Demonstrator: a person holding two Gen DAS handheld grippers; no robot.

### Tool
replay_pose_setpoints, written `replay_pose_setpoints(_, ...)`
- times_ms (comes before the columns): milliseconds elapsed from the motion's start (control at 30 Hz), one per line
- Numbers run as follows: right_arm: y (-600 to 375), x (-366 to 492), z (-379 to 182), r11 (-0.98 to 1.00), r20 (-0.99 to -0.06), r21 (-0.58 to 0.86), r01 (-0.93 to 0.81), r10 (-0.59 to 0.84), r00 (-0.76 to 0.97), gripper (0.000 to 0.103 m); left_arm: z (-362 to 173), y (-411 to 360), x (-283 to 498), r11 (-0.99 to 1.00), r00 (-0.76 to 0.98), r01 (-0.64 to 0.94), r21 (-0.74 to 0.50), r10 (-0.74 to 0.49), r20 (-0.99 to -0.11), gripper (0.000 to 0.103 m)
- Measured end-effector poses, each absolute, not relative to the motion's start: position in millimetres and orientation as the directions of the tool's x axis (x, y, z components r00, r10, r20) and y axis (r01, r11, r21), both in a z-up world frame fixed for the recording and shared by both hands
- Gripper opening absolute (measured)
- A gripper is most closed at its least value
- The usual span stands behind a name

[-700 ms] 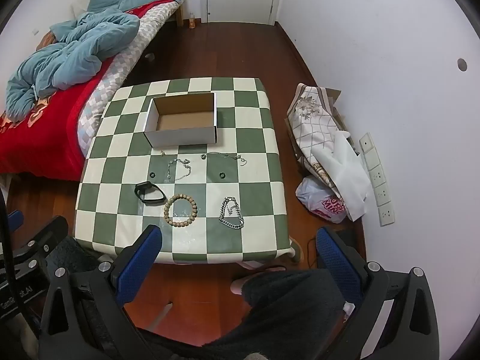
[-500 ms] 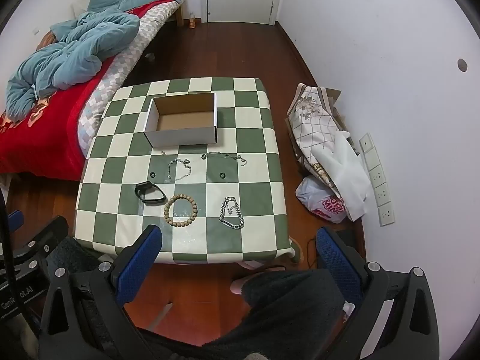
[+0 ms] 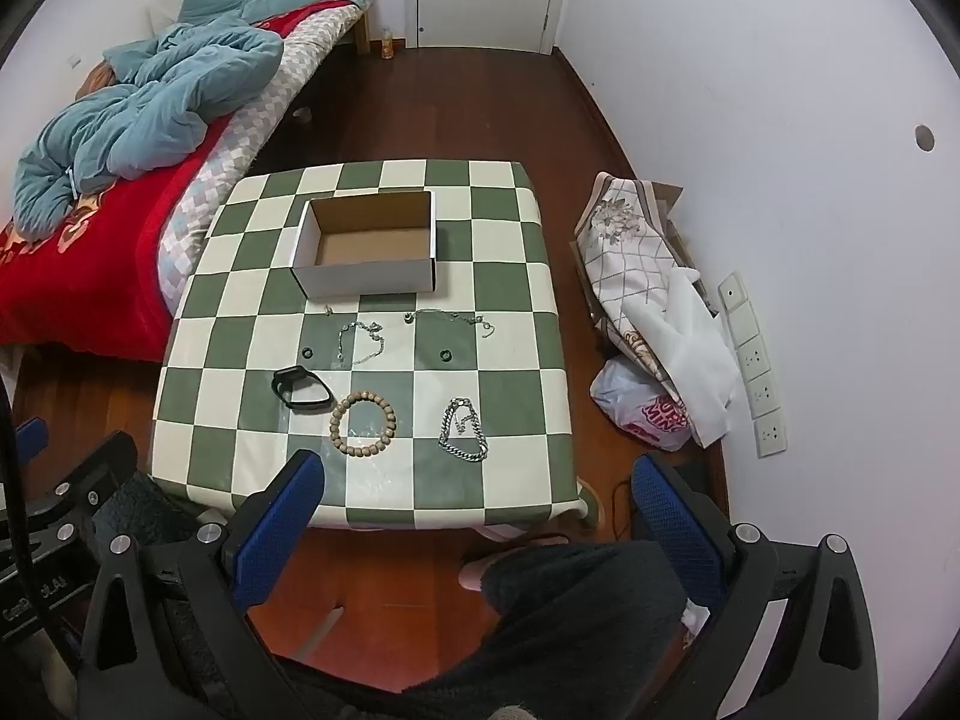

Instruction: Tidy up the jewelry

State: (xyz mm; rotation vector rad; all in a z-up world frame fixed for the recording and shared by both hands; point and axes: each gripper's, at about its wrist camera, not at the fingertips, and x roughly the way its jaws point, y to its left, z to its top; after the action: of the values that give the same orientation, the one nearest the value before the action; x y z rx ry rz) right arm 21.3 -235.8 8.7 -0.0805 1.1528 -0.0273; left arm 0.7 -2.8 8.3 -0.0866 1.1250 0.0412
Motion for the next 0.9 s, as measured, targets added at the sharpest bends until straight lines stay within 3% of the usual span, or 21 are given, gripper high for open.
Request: replay_pose_setpoints(900,-233.3,24.1,21.1,0.997,-0.909,-0.074,-0.023,-0.058,0.413,0.103,18.1,-4.2,-3.5,0.996,0.453,-0.078,-0.046,-0.006,-0.891,0.103)
